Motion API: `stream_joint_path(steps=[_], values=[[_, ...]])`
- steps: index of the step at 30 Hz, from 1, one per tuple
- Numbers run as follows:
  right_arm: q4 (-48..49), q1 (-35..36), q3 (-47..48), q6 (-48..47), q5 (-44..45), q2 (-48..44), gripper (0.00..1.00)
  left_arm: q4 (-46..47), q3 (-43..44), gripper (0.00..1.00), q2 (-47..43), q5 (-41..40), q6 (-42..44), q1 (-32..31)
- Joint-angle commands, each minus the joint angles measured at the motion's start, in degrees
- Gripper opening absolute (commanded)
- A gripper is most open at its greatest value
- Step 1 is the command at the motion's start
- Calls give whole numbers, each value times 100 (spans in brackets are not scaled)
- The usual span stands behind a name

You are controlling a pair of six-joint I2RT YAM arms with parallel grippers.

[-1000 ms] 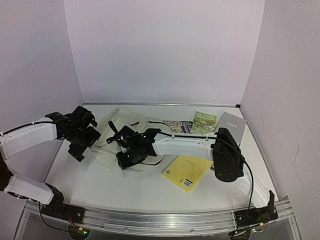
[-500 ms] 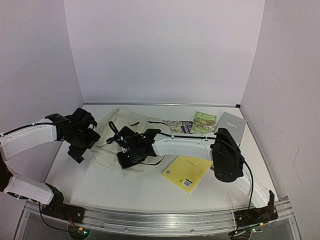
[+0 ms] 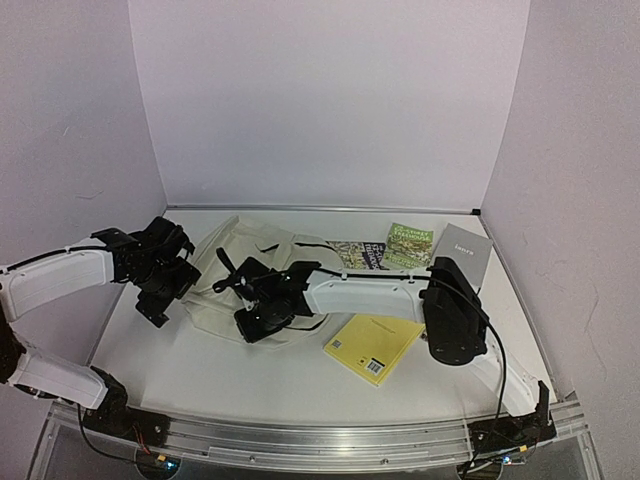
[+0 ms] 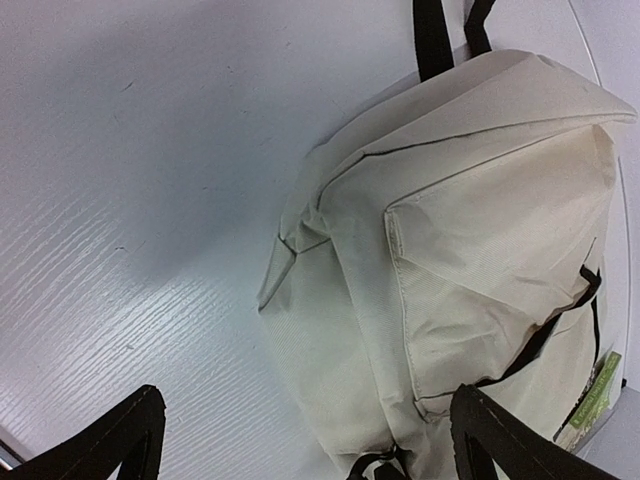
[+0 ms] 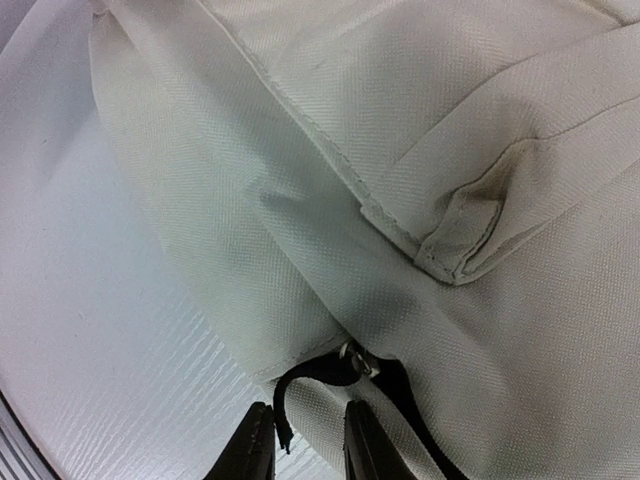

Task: Pack the student bag
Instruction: Unzip the student bag at the center of the board.

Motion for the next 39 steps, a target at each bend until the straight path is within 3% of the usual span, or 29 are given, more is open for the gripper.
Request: stream_joint_path(steps=[1,5,12,22,27,31,33,36,39], values=[[-26,138,164,-107,-34,-32,25,118,-67,100,-86,-82,31,25],[-32,137,307,-176,215,98,25,145,-91,100,-107,-66,21,24],[-35,93,475,-226,752,251,13,200,-135,100,-121,-37,36,23],[-35,0,219,-217,427,49,0,320,-272,99,-200,20,55,25],[-34,0,162,-309,177,7,0,422,-282,99,-116,96,133,25],[-20,0,172,-366,2,23,13,533,-316,99,-85,199,184,25],[-28,0,198,-375,27,93,13,575,-346,99,-111,211,178,25],[-35,4,223,-360,92,151,11,601,-387,99,-157,214,160,25],[-35,-4,231,-364,133,133,1,685,-447,99,-154,275,171,25]])
